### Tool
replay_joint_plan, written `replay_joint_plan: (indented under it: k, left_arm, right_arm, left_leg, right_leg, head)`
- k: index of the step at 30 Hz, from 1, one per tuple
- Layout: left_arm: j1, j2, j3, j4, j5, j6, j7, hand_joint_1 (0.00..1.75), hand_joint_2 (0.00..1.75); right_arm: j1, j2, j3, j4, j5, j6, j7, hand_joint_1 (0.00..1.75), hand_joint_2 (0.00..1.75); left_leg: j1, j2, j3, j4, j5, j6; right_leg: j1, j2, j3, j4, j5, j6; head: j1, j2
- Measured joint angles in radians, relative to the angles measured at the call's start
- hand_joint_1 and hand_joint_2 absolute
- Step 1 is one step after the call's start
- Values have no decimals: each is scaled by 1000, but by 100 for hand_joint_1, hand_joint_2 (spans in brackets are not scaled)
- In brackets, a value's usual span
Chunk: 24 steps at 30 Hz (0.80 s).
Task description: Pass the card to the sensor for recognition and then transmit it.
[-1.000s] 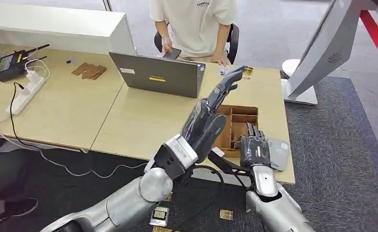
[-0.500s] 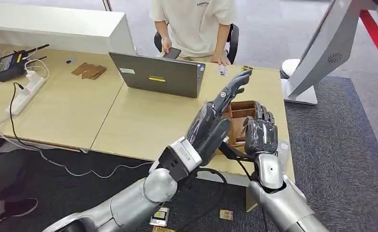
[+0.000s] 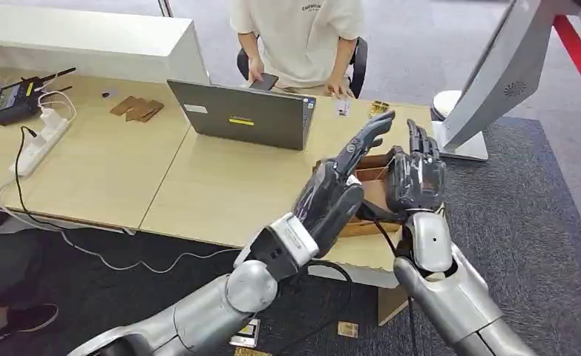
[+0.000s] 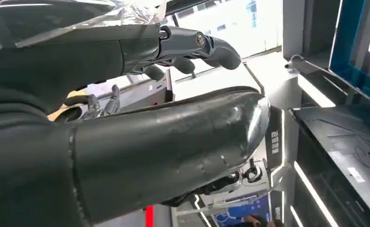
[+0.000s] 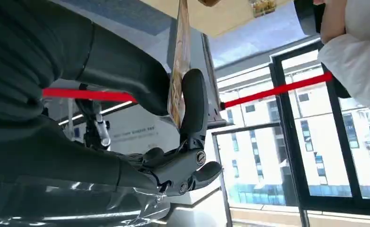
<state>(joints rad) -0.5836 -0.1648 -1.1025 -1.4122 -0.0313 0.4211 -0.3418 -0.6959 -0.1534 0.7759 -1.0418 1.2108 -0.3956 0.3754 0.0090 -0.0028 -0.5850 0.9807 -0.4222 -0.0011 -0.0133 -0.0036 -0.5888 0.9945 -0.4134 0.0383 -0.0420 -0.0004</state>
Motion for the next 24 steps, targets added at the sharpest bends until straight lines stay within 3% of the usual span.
replay_joint_plan:
  k: [15,20,24]
  left_arm:
    - [-1,-11,-8,6,12,-14,-18,0,0]
    - [-12,-24,-15,16,37,-40,-61,0,0]
    - [-18,-35,-21,23,52,-48,-79,0,0]
  right_arm:
    - [-48,10,0,-27,17,37,-13,175,175]
    - [-149,43,12,19,-21,103,-44,175,175]
    - [-219,76,21,97,-54,113,-52,175,175]
  left_leg:
    - [0,0,0,0,0,0]
    - [0,0,0,0,0,0]
    - [0,0,0,0,0,0]
  right_leg:
    - [0,0,0,0,0,0]
    - [0,0,0,0,0,0]
    - [0,0,0,0,0,0]
  head:
    - [0,0]
    - [0,0]
    - [0,0]
